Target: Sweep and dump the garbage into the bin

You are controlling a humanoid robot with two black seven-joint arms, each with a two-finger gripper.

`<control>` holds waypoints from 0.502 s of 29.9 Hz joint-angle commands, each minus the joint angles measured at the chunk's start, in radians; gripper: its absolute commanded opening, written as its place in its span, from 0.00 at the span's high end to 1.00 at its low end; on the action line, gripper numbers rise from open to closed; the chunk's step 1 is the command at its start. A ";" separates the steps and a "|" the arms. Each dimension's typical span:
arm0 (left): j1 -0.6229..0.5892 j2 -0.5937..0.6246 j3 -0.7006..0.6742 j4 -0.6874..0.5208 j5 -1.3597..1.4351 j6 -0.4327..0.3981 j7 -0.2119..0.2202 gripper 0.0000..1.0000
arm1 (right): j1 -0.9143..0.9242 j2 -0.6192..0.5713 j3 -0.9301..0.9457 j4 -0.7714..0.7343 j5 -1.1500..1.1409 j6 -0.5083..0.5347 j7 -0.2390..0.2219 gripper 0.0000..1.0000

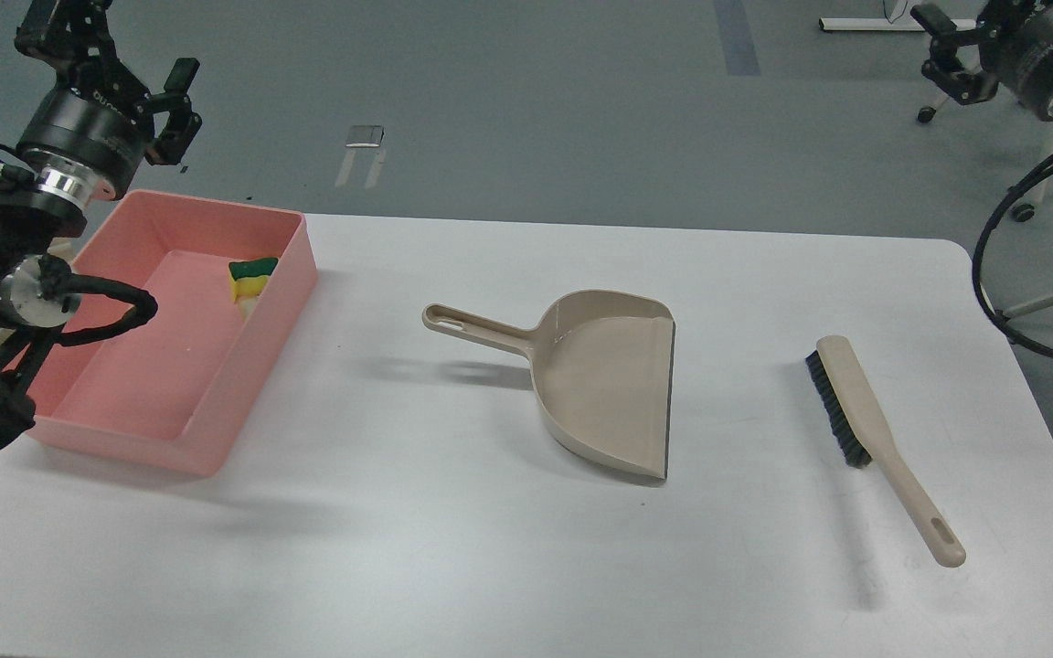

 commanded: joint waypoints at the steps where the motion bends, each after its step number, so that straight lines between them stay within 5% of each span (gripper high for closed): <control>1: -0.001 -0.022 -0.032 0.002 -0.027 0.000 0.001 0.02 | 0.000 0.050 0.002 -0.071 0.077 -0.023 0.031 0.00; 7: 0.002 -0.044 -0.077 0.014 -0.077 0.000 0.004 0.02 | -0.053 0.061 0.019 -0.096 0.134 -0.032 0.116 0.00; 15: 0.006 -0.110 -0.068 0.042 -0.073 -0.003 0.004 0.02 | -0.099 0.055 0.028 -0.094 0.282 -0.023 0.120 0.00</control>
